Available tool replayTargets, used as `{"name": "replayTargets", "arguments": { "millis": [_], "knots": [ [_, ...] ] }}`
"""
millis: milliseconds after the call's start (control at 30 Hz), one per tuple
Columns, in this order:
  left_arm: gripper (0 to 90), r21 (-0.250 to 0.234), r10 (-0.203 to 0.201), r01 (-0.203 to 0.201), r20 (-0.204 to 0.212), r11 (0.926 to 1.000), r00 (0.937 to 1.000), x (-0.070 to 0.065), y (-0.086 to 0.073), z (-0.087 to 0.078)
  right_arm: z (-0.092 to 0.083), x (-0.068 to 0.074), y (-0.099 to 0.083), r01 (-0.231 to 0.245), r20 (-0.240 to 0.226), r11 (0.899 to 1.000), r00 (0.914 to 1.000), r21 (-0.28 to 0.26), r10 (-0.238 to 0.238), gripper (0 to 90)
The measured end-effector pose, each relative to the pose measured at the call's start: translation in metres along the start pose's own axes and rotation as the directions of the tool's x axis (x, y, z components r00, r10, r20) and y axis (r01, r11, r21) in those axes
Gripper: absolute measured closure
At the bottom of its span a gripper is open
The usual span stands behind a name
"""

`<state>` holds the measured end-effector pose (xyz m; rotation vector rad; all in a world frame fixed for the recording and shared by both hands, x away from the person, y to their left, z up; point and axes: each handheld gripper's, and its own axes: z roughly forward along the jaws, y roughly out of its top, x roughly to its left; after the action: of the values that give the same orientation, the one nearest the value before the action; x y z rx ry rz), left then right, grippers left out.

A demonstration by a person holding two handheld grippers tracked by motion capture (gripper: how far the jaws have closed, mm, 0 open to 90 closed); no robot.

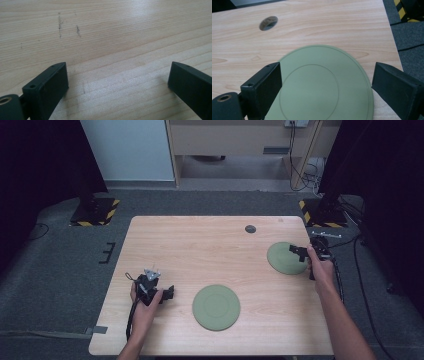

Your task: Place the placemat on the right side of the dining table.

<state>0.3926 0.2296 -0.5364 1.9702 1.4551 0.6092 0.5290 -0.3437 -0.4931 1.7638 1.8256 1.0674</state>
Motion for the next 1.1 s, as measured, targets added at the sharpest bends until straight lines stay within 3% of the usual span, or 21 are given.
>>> {"name": "replayTargets", "arguments": {
  "millis": [233,1000,1100],
  "knots": [
    [2.5,0.001,0.003,-0.003,0.003,1.0000,1.0000,-0.001,0.000,0.000,-0.011,0.010,0.000,0.040,0.007,0.999,0.9992,-0.037,-0.039,8.5],
    [2.4,0.001,0.006,-0.006,0.006,1.0000,1.0000,-0.001,0.000,0.000,-0.037,0.019,-0.004,0.080,-0.006,0.992,0.9967,-0.094,-0.081,7.0],
    [2.4,0.001,0.006,-0.006,0.006,1.0000,1.0000,-0.001,0.000,0.000,-0.041,0.022,-0.004,0.091,0.012,0.990,0.9959,-0.111,-0.090,7.3]
  ]
}}
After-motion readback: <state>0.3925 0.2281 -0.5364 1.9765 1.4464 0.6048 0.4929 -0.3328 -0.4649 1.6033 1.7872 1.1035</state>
